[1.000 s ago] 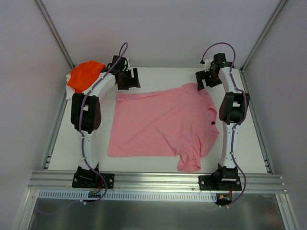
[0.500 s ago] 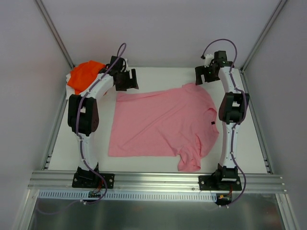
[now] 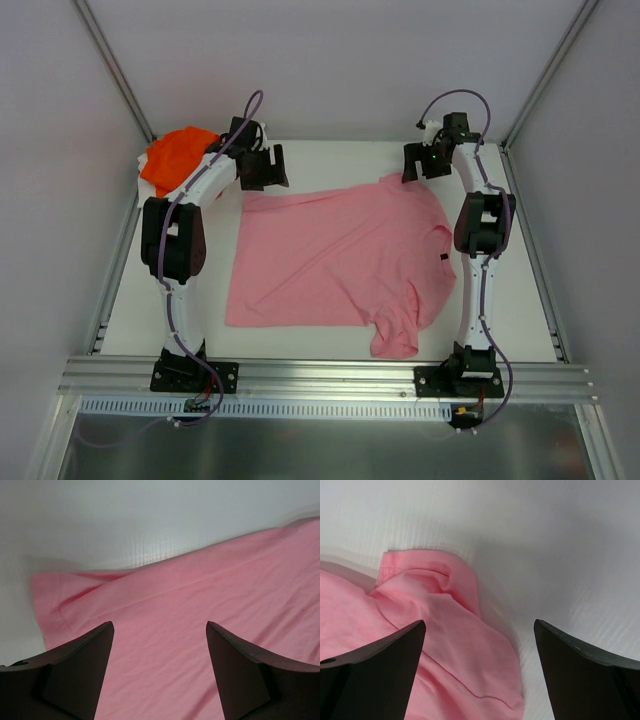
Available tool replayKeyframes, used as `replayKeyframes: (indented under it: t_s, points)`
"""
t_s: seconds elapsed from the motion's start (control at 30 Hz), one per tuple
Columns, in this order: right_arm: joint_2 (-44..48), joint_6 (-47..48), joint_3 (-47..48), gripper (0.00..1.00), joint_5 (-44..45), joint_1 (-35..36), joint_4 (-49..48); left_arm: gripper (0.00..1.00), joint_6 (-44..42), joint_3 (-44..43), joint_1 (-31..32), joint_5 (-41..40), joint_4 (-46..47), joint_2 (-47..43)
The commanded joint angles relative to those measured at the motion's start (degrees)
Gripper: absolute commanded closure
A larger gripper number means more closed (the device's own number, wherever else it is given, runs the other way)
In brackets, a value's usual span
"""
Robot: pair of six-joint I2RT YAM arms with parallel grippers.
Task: Fold and stack the t-shirts
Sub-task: Flatten out the tshirt
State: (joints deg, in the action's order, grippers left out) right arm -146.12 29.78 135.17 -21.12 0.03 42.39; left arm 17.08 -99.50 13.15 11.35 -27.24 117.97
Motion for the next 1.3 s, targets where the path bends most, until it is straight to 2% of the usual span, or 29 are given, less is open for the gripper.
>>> replayKeyframes:
  t_s: [0.0,0.07,0.13,0.17,0.47,0.63,0.77,0.9,1.0,1.1,1.2,1.23,1.27]
  points:
    - [0.1,-1.8,1.3,0.09,-3.0,0.2,-0.6,0.24,-0.9,-2.1,0.3,-1.2,-1.8,-2.8]
    - [0.1,-2.0,1.2,0.51,-3.8,0.1,-0.6,0.24,-0.9,-2.6,0.4,-1.2,-1.9,-2.5]
    - [0.2,-2.1,0.9,0.99,-2.3,0.3,-0.5,0.24,-0.8,-3.0,0.4,-0.9,-2.0,-2.2]
    - [0.4,-2.0,0.8,1.00,-2.2,0.3,-0.4,0.24,-0.8,-3.1,0.3,-0.9,-2.0,-2.1]
    - [2.8,-1.2,-1.2,1.00,-1.5,0.2,1.2,0.24,-0.9,-2.8,0.4,-0.5,-1.7,-2.0]
    - [8.6,-0.4,-3.7,1.00,-2.7,0.2,5.0,0.24,-1.8,-2.8,0.3,-0.5,-1.4,-2.2]
    - [14.4,1.5,-8.6,1.00,-4.4,0.2,11.3,0.24,-2.2,-2.9,0.4,-0.3,-0.8,-2.0]
    - [22.9,2.6,-20.9,1.00,-3.5,0.2,10.0,0.24,-2.1,-2.6,0.4,0.6,-0.1,-1.9]
    - [28.5,3.0,-26.3,1.00,-3.6,0.2,9.0,0.24,-2.1,-2.5,0.3,1.0,0.3,-1.5]
    - [29.6,2.9,-26.3,1.00,-4.3,0.2,14.7,0.24,-2.1,-2.7,0.4,1.2,0.8,-1.4]
    - [28.8,3.6,-24.6,0.49,-4.8,0.2,18.2,0.24,-2.4,-2.9,0.3,1.6,0.9,-1.3]
    - [29.0,3.6,-25.6,0.25,-4.6,0.2,17.6,0.24,-2.6,-2.9,0.4,1.8,1.0,-1.3]
    - [29.6,3.4,-26.0,0.20,-4.5,0.2,16.4,0.24,-2.7,-2.9,0.4,1.9,1.0,-1.3]
